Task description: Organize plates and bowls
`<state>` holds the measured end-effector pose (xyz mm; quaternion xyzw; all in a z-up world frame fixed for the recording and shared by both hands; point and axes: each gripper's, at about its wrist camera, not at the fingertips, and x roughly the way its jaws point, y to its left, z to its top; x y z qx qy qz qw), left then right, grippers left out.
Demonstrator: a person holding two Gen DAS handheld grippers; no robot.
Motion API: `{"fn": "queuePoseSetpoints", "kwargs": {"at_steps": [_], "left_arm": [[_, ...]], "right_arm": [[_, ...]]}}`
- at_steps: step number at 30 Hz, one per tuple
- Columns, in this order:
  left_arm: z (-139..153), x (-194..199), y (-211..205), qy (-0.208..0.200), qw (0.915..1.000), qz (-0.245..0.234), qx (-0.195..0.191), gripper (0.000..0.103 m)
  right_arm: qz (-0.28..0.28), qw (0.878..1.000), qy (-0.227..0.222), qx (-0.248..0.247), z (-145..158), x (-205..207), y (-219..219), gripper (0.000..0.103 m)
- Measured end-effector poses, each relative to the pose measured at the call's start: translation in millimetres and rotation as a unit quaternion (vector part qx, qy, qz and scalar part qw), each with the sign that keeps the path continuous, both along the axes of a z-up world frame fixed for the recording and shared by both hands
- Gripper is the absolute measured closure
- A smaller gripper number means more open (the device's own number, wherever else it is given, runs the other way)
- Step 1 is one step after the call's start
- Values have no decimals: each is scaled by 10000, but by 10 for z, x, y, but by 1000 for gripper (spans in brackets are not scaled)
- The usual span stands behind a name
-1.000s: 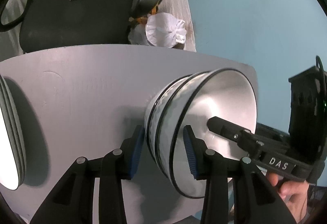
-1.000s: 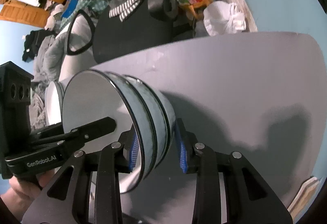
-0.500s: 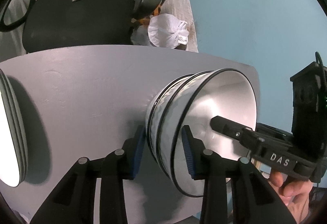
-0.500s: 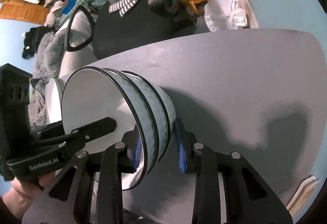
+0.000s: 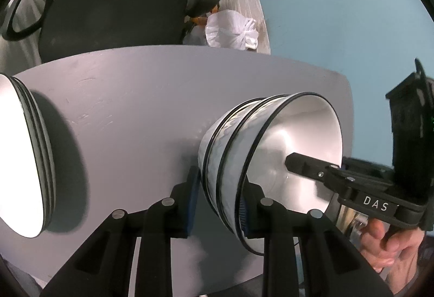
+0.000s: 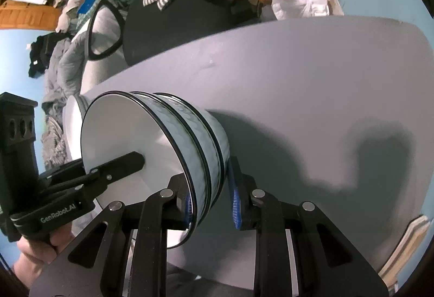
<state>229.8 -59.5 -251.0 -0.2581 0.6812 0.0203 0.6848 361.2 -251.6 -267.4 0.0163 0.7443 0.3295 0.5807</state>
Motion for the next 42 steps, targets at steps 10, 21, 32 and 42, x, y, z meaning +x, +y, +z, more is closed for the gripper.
{"fn": "queuePoseSetpoints", "kwargs": {"at_steps": [10,21,32,42], "left_arm": [[-26,14,76,-31,9997,-50,-246,78],[26,-33,78,-67,9997,-87,-235,79],[128,-276,264,1,9999,106,-60,80],[293,-629,565,-64,9990,435,19,80]], "right_arm": [[541,9979,-261,-222,32,-44,168,80],[593,9975,-336,-184,47,-78,165,80],[612,9979,-157,-162,88,-242,310,81],[854,9962,-137,-46,170,-471,653,81]]}}
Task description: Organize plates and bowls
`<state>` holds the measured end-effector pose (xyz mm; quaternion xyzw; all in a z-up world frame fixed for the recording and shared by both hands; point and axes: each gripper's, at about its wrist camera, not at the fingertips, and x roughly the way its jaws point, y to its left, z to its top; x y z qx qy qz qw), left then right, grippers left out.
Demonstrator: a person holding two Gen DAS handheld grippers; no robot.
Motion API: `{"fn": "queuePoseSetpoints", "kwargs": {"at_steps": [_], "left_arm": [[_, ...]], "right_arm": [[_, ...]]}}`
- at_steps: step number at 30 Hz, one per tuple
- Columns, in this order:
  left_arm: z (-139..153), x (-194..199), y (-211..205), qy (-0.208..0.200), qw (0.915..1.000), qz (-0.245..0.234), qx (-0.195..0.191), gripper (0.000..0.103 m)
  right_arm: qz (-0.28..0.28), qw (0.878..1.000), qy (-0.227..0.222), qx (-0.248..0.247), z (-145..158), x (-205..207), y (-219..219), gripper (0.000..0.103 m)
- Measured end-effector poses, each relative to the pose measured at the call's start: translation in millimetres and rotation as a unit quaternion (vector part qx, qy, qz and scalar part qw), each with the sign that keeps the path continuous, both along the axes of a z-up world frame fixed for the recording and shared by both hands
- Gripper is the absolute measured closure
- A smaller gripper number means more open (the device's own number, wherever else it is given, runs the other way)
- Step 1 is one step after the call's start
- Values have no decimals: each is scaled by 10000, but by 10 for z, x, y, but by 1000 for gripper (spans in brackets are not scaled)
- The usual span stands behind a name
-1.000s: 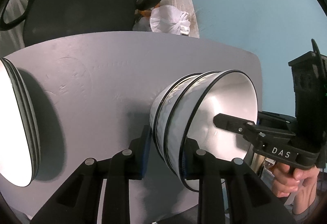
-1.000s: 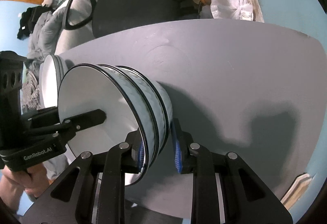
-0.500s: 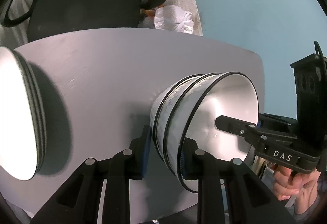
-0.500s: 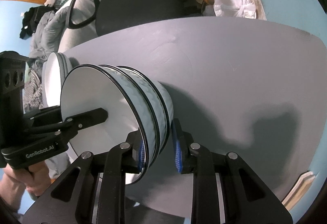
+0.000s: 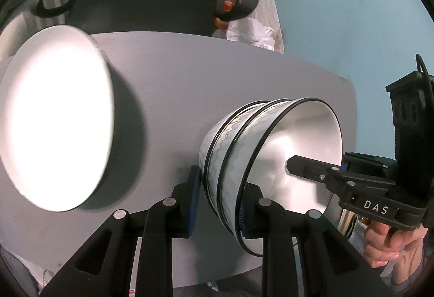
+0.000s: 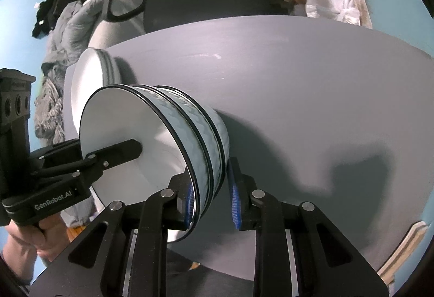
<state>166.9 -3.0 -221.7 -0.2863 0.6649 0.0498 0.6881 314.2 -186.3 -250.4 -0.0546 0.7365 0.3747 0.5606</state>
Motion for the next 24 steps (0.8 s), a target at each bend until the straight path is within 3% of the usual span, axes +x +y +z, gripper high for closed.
{"fn": "queuePoseSetpoints", "kwargs": {"at_steps": [16,24], "left_arm": [[507,-532,678,-363,9966,706,225,80],[600,-732,1126,-424,9937,970,366,80]], "right_arm": [[601,9970,-358,324,410,-255,784,81],[876,9942,-460,410,485,-382,1243,81]]}}
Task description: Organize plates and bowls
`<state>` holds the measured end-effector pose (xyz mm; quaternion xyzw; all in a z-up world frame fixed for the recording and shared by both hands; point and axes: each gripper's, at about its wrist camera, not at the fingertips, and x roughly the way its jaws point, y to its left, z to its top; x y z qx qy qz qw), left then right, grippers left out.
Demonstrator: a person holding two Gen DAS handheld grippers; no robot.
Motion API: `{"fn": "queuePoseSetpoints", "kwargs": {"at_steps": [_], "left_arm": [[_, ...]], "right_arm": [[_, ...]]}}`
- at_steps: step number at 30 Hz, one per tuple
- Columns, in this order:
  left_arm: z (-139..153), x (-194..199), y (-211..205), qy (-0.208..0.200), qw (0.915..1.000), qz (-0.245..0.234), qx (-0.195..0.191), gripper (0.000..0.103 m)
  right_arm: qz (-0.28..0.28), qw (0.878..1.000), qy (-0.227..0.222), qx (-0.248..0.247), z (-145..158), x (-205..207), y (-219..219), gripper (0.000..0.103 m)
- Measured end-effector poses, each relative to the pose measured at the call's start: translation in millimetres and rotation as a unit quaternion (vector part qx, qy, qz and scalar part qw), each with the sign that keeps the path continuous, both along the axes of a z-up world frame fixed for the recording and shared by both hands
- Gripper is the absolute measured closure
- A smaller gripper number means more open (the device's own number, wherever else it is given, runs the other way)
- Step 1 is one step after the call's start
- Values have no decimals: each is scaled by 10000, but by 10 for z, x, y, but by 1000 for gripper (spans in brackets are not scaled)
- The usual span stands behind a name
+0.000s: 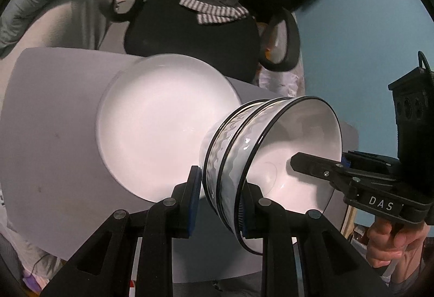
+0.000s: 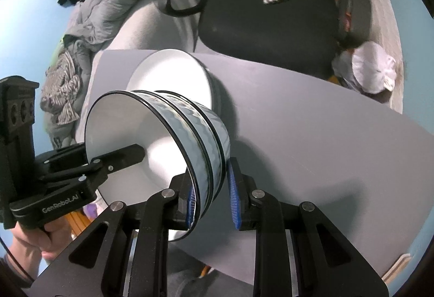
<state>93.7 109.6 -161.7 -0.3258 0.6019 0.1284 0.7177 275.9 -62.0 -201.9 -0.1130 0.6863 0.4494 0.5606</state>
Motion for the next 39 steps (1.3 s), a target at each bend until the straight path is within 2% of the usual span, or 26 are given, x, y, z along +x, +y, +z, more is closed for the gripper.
{"fn": "queuePoseSetpoints", "kwargs": {"at_steps": [6,12,15,26,30,33,35,37,39], "left_arm": [[-130,-96,380,33,9996,296,-2,80],[-306,-104,627,134,9995,279,56,80],[-323,-72,689,98,9996,149,207,80],[-386,-37,771,-17,9994,-202,265,80],[-391,-52,805,-90,9998,-170,113,78],[-386,-76,824,-45,9999,-111,98,66],[-325,-110,813,-82,9998,-48,165,51],[-243,-150,796,-146,9995,-20,281,42],[-150,-193,780,-182,9990,9,397,40]], "right_arm": [[98,9998,160,2,-117,-106,331,81],[163,9995,200,-199,-281,-231,636,81],[179,9991,235,-292,-334,-275,736,81],[113,9983,-235,-528,-284,-363,854,81],[38,9980,-257,-578,-288,-370,854,79],[-98,9981,-199,-576,-282,-368,853,76],[-178,9978,-246,-583,-267,-364,833,67],[-270,9972,-361,-592,-222,-369,816,51],[-354,9964,-524,-571,-133,-366,782,47]]}}
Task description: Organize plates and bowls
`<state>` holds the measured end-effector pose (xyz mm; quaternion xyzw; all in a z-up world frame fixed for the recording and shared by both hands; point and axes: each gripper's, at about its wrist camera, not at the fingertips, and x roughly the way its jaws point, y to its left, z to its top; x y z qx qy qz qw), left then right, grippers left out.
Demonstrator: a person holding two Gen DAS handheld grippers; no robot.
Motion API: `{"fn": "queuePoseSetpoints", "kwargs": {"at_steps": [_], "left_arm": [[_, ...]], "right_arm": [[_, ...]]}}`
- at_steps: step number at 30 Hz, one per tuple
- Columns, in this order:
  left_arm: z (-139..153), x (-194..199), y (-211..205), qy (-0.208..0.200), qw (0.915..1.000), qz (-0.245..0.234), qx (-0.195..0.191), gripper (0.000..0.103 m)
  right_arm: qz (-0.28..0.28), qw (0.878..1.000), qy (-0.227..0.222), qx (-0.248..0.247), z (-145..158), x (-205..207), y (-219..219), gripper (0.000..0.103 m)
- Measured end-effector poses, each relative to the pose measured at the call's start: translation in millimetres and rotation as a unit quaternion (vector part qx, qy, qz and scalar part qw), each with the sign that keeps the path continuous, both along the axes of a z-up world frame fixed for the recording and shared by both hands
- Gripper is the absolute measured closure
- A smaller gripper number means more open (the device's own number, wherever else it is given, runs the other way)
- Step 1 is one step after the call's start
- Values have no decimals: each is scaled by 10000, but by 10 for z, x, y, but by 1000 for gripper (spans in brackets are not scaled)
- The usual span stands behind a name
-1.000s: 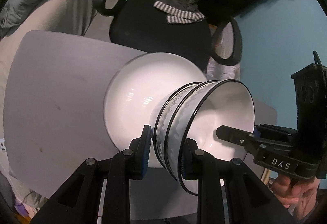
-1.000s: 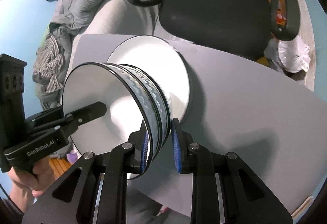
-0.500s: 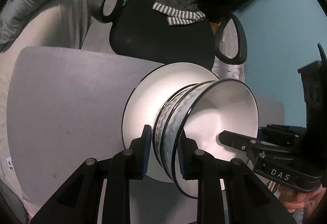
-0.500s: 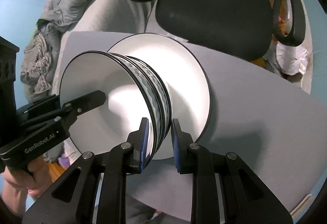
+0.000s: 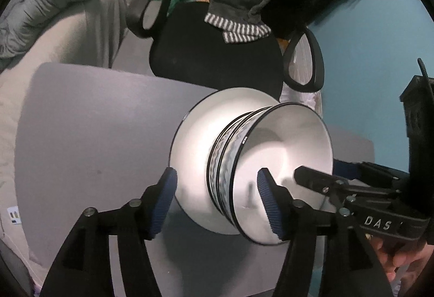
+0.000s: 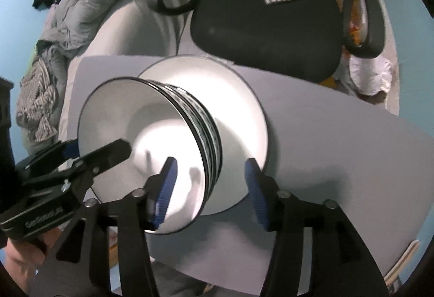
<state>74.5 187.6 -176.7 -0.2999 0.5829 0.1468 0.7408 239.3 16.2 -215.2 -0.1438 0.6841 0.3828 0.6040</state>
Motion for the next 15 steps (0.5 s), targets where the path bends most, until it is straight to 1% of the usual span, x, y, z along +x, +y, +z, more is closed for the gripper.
{"fn": "queuePoseSetpoints", "kwargs": {"at_steps": [1,4,6,7,13,15], "left_arm": [[52,-19,-10,6,10000,14,51,40],[269,-90,-63,-92,9997,30,237,38],[402,-134,-102,-200,9992,27,357,32],[483,-155,-127,-279,9987,21,417,26],[971,-267,-299,-677,9944,-60,814,26],[1102,-296,-351,-765,9926,-44,942,19]], "right_arm": [[-21,9999,-106,-14,52,0,-18,43],[-91,9990,-437,-28,235,-2,-70,38],[-144,9979,-628,-9,366,-10,-105,38],[-178,9972,-725,41,456,-16,-136,37],[-249,9920,-1200,292,954,-76,-261,36],[-252,9904,-1315,347,1073,-101,-287,36]]}}
